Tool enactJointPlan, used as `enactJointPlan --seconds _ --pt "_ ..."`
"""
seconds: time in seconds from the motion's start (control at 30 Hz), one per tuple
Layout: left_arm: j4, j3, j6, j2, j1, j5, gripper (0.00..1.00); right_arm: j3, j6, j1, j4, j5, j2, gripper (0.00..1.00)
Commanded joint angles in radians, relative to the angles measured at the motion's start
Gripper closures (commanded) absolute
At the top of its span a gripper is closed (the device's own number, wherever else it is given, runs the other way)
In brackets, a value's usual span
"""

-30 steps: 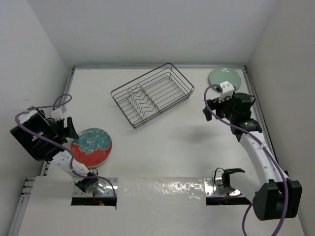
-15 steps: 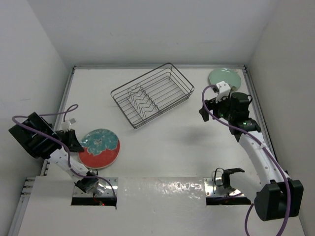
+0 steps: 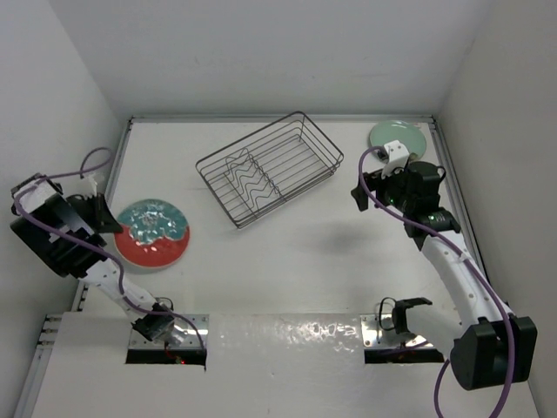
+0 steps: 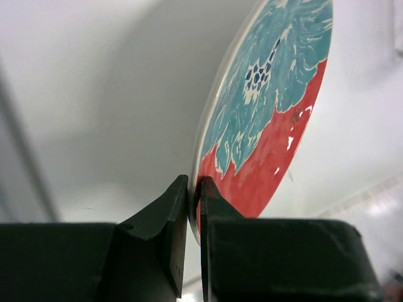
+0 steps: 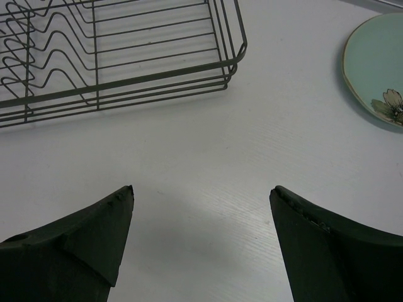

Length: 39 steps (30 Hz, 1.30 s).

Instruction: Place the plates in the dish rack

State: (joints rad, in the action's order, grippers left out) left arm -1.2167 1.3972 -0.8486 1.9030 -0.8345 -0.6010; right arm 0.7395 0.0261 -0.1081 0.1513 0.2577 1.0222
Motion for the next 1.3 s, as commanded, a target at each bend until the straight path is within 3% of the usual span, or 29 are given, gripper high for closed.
enactJointPlan --seconds 0.0,0.23,0.37,0.67,0.87,0.97,1.1,1.27 --pt "0.103 0.101 0.092 -0.080 0.037 -0.048 1.00 0.041 0.031 -0.007 -0.067 -0.014 0.018 0.13" --pt "0.420 0.120 0.285 -0.294 0.228 0.138 1.00 0.063 0.051 -0.007 -0.067 -0.026 0.045 0.13" --pt "0.482 0.245 0.350 -0.288 0.276 0.210 1.00 0.064 0.048 -0.007 -0.070 -0.031 0.042 0.13" --pt "0.569 0.381 0.310 -0.237 0.414 0.220 1.00 0.044 0.054 -0.007 -0.079 -0.041 0.035 0.13" --pt "0.759 0.509 0.335 -0.187 0.558 0.436 1.00 0.028 0.060 -0.007 -0.093 -0.041 0.029 0.13" --pt "0.854 0.530 0.312 -0.182 0.723 0.555 1.00 0.023 0.067 -0.007 -0.079 -0.043 0.019 0.13" --pt "0.967 0.618 0.313 -0.145 0.822 0.687 1.00 -0.009 0.067 -0.007 -0.082 -0.052 -0.020 0.13" --pt "0.936 0.703 0.283 -0.124 0.939 0.624 1.00 -0.054 0.064 -0.007 -0.070 -0.080 -0.074 0.13"
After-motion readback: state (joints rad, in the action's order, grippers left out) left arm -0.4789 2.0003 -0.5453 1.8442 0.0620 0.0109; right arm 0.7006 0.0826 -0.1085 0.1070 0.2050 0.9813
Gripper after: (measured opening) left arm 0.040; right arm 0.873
